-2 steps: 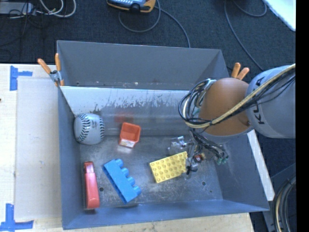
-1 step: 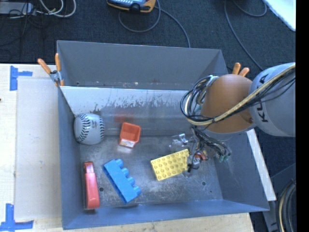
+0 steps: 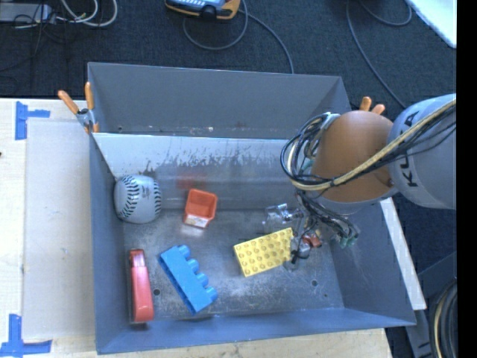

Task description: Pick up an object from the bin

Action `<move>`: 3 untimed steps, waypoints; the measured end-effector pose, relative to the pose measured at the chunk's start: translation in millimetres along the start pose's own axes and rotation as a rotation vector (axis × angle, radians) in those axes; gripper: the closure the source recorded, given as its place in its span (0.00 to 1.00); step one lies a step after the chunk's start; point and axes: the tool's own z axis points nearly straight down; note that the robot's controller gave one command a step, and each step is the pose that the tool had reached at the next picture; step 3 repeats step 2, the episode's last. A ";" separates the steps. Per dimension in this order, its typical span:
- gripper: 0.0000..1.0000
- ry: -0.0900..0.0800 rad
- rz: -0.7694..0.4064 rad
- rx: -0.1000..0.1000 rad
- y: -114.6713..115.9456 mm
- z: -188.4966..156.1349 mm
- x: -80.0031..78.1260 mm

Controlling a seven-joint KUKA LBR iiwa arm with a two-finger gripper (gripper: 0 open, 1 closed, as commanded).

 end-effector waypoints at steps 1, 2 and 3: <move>1.00 0.000 0.001 0.000 0.1 -4.2 -0.2; 1.00 0.007 0.002 -0.003 0.8 -11.1 1.3; 1.00 0.007 0.002 -0.003 0.8 -11.1 1.3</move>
Offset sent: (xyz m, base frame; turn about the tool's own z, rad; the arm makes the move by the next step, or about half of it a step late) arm -0.0001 0.0001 0.0674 0.0000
